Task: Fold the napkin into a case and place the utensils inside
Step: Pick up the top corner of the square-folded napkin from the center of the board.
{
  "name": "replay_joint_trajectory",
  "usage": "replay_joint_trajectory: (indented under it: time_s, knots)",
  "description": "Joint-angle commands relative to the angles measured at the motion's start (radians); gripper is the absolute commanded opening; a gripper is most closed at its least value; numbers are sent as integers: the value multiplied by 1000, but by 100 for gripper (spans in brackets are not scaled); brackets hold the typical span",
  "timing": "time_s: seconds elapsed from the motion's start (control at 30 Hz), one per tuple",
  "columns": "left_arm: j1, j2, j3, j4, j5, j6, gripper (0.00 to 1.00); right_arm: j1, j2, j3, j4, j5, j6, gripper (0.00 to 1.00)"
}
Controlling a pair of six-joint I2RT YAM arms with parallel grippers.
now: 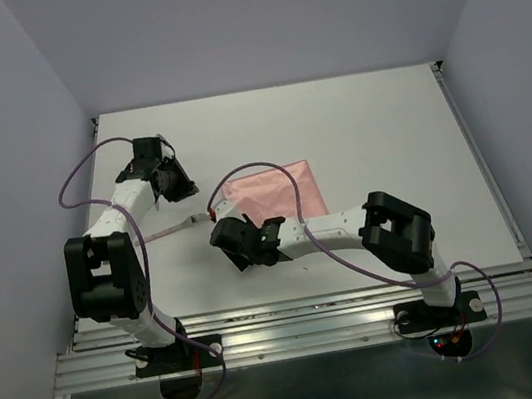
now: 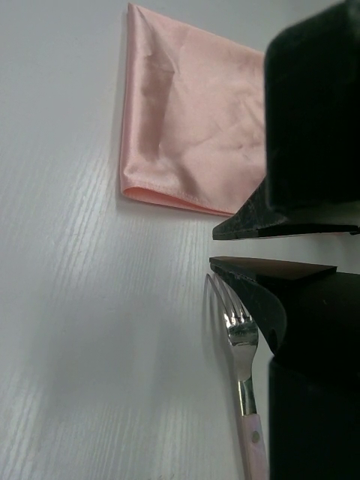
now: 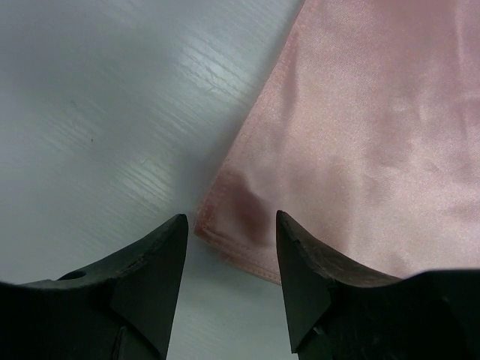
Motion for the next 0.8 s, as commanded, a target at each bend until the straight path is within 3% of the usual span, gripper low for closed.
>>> replay_joint_trajectory:
  time_s: [0.0,0.3,0.57,0.77]
  knots:
    - [4,-16,-19,21,19,22,27,13,-5,25,14,28,-6,56]
    - [4,-19,-20,22,27,23,27,23,7,23,12,50,-38,57]
    - [4,-22,-23,22,34,23,27,23,18,34,6,67,-23,41]
    - [4,-30,-28,22,37,28,27,23,27,42,6,63,-17,38]
